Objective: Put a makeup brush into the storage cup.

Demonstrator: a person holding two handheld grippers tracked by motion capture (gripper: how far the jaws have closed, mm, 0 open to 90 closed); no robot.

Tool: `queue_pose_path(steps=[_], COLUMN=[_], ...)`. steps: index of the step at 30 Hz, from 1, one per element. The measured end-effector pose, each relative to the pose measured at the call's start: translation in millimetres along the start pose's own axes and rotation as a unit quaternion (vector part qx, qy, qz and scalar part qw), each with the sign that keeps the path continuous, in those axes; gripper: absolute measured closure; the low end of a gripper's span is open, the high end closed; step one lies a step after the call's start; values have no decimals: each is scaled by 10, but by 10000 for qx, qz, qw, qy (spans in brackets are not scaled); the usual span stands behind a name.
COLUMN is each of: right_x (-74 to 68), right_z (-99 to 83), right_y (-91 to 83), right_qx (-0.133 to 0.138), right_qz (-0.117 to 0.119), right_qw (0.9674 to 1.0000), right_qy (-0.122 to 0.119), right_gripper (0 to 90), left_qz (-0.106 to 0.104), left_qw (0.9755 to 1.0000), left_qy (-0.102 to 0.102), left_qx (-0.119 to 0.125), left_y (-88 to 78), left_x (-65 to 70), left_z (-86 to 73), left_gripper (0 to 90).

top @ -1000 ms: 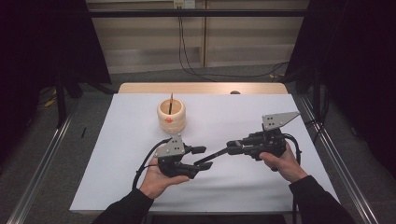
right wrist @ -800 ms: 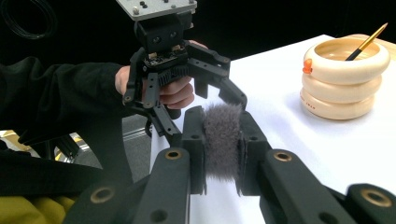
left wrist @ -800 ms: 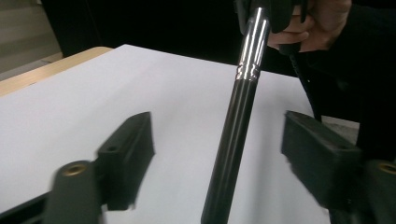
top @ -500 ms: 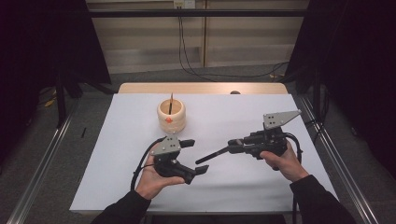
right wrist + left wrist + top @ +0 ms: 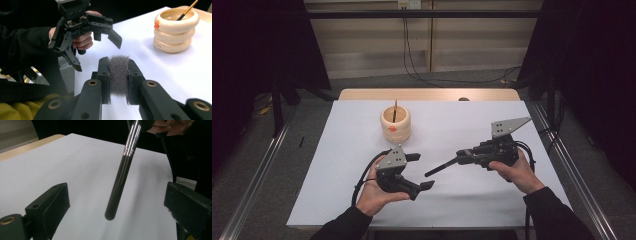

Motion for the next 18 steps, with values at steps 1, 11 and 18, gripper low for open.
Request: queue_pose_path(steps=[1, 11, 18], right_x=[0, 9, 24], right_z=[7, 62, 106], right_y=[-2, 28, 31], right_qx=[-52, -574, -728], right_qz=[-14, -38, -51], right_qw=[10000, 9983, 9973], right_qy=[-4, -54, -37], right_gripper=[774, 774, 774], left_qz=[7, 3, 36], left_qw=[10000, 10000, 9999], left_qy=[-22, -65, -117], left_qx=[-1, 61, 101], left_y=[0, 4, -6], left_x=[0, 2, -11], left_z=[-1, 8, 23], left_gripper=[46, 63, 86])
Point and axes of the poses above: each handheld gripper's, and its own axes: y roughly forward along the jaws, z roughly out of its top, x roughly to its right, the point moved 2 cm from there along y, roughly forward along the jaws, and after that the axes turned 15 degrees about -y, right-handed, at the moved point
